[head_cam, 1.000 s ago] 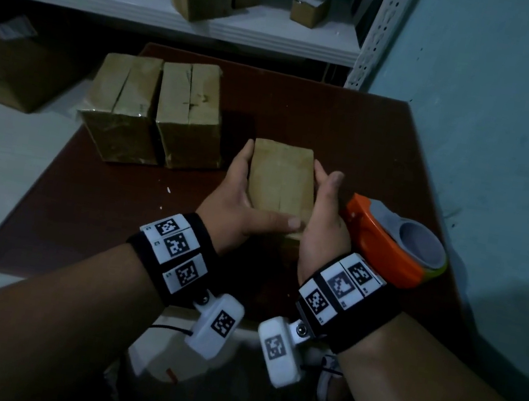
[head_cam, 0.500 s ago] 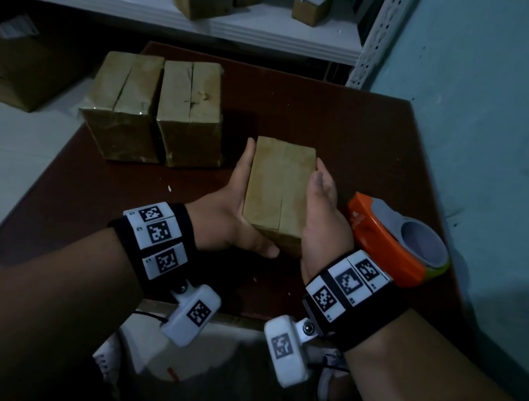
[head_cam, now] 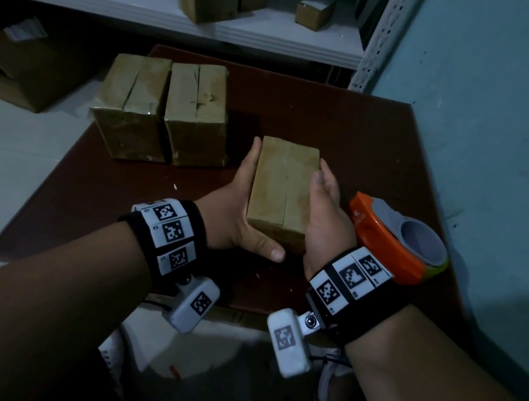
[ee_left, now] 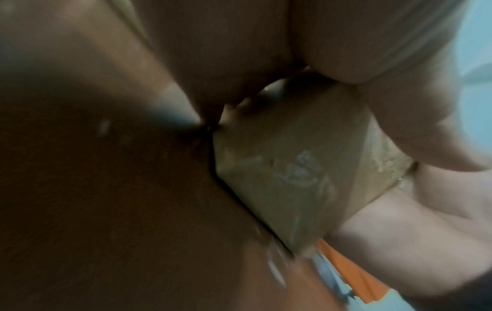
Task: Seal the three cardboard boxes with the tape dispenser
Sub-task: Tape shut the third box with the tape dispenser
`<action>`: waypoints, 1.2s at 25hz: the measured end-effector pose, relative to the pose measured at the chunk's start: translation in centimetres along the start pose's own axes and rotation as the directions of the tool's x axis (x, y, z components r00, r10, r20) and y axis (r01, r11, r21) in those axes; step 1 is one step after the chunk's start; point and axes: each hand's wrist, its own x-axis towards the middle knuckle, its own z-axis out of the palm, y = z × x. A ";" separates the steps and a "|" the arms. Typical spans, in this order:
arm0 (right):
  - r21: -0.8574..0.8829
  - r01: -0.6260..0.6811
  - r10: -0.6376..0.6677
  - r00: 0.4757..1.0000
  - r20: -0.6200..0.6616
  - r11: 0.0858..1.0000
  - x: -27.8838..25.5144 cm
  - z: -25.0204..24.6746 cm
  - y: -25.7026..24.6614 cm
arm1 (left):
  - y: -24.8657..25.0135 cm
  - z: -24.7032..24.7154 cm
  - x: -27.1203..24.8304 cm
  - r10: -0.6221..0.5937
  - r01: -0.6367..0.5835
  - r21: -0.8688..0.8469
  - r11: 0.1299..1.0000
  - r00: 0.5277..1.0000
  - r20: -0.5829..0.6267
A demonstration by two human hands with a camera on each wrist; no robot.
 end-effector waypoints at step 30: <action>-0.345 0.115 -0.139 0.989 -0.045 0.931 -0.8 -6.8 -0.2 | 6.3 -0.8 -2.7 -0.023 0.174 0.745 0.644 0.978 -0.208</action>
